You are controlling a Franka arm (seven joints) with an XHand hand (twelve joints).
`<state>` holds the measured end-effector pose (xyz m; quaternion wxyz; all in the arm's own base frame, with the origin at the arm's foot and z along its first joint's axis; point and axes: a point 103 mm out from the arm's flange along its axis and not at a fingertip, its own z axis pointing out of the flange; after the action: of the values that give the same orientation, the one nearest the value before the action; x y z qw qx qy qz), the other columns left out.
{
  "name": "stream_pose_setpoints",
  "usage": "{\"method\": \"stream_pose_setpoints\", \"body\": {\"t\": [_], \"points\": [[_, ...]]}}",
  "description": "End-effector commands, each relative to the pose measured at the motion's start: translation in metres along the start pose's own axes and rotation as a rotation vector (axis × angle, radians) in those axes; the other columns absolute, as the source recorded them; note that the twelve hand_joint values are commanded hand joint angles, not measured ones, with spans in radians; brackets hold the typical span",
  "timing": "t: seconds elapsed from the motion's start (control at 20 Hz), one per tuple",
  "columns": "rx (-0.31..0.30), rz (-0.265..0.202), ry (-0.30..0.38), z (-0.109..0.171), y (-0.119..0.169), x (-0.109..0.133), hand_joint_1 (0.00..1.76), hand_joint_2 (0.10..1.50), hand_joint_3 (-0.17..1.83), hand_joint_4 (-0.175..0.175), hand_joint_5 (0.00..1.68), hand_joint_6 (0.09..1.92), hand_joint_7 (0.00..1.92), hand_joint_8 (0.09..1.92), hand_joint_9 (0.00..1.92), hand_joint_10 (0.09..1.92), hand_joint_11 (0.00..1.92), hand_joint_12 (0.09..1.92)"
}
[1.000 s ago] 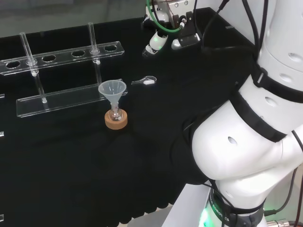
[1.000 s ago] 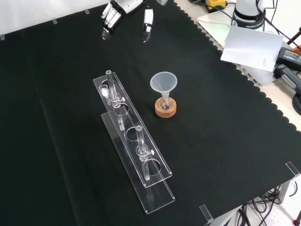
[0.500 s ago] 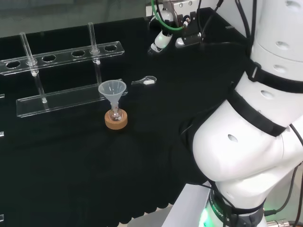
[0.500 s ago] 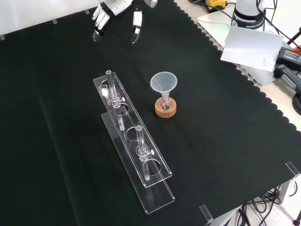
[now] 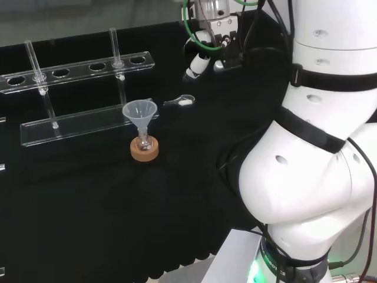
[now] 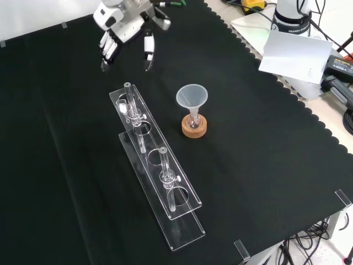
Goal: Pick up the weighing funnel.
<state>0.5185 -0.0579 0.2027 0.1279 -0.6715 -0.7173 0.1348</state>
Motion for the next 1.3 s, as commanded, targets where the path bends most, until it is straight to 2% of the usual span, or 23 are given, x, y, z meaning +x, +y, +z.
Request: {"method": "stream_pose_setpoints", "body": {"t": [0.05,0.45,0.75,0.9,1.3], "points": [[0.005,-0.001,-0.006,0.022,0.025,0.006,0.83,0.68,0.28,-0.018,0.56,0.09,0.32,0.64,0.60,0.55,0.41,1.29],[0.033,0.023,-0.074,0.045,0.047,0.018,0.86,0.65,0.31,-0.006,0.58,0.09,0.34,0.64,0.61,0.55,0.42,1.29],[0.057,0.031,-0.119,0.059,0.060,0.019,0.87,0.63,0.34,-0.004,0.60,0.11,0.35,0.63,0.62,0.55,0.42,1.28],[0.073,0.030,-0.122,0.067,0.065,0.019,0.88,0.63,0.35,-0.004,0.62,0.11,0.35,0.64,0.63,0.55,0.42,1.28],[0.071,0.025,-0.112,0.077,0.074,0.017,0.90,0.62,0.40,-0.008,0.64,0.15,0.39,0.65,0.68,0.54,0.45,1.27]]}}
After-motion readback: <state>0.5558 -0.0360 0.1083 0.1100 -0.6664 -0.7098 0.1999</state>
